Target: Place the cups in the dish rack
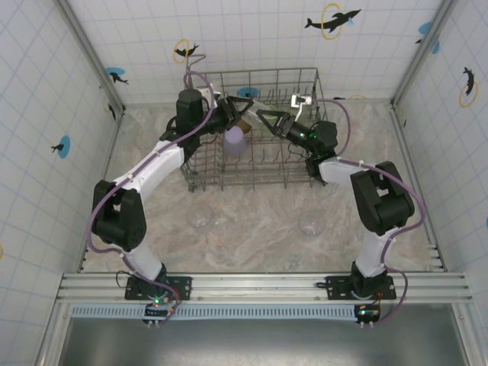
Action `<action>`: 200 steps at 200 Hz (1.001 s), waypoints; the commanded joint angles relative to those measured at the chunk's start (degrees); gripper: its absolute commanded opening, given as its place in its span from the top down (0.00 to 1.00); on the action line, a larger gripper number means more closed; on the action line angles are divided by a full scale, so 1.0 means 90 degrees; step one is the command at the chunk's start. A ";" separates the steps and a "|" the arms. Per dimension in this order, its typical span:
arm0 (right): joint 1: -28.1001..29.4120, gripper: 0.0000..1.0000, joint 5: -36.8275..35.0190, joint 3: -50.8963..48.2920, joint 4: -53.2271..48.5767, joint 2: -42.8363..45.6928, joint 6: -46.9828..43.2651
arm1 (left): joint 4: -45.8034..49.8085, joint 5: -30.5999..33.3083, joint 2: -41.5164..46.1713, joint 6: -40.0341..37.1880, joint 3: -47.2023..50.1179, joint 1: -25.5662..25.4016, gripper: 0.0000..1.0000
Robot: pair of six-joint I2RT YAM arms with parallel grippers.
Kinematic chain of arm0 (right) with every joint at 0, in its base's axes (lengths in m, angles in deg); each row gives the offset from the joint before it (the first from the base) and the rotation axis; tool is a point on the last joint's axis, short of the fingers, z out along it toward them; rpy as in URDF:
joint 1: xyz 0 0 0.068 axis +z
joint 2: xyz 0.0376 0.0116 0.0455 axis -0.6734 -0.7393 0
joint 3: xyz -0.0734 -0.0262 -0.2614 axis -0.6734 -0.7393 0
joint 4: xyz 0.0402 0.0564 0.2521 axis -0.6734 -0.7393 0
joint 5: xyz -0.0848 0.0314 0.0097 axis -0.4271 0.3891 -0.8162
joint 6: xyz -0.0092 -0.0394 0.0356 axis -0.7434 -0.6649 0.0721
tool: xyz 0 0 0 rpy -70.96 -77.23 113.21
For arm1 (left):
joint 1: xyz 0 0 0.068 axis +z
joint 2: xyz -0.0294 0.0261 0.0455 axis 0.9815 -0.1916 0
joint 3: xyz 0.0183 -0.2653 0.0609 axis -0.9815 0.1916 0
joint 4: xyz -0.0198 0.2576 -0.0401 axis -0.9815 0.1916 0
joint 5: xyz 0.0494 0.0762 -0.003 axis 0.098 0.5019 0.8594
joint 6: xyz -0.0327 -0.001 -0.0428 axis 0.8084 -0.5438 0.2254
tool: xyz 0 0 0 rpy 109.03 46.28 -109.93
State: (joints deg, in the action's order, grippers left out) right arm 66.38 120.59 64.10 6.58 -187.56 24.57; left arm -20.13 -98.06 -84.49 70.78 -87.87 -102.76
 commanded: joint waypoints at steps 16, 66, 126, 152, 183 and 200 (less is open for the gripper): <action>0.0047 0.63 -0.0016 -0.0194 -0.0834 0.0884 -0.0845 | -0.0176 -0.0092 0.0049 -0.0233 0.0055 -0.0010 1.00; 0.0009 0.38 -0.0433 -0.0766 -0.2459 0.1913 -0.1837 | -0.0153 0.0150 -0.0044 -0.0611 -0.0013 -0.0014 1.00; -0.0062 0.01 -0.0897 -0.1200 -0.4246 0.3066 -0.2722 | 0.0234 0.0640 -0.0161 -0.1192 -0.0144 -0.0288 1.00; -0.0210 0.01 -0.1028 -0.1360 -0.4735 0.3462 -0.3028 | 0.0524 0.0885 -0.0247 -0.1539 -0.0374 -0.0389 1.00; -0.0339 0.01 -0.1327 -0.1633 -0.5297 0.3944 -0.3288 | 0.0961 0.1279 -0.0375 -0.2063 -0.0721 -0.0543 1.00; -0.0368 0.01 -0.1489 -0.1744 -0.5589 0.4244 -0.3480 | 0.1170 0.1514 -0.0453 -0.2313 -0.0882 -0.0613 1.00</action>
State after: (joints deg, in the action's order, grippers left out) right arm 63.32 110.21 50.25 -38.00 -153.31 -2.69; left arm -12.83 -88.38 -87.68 55.74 -91.95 -107.22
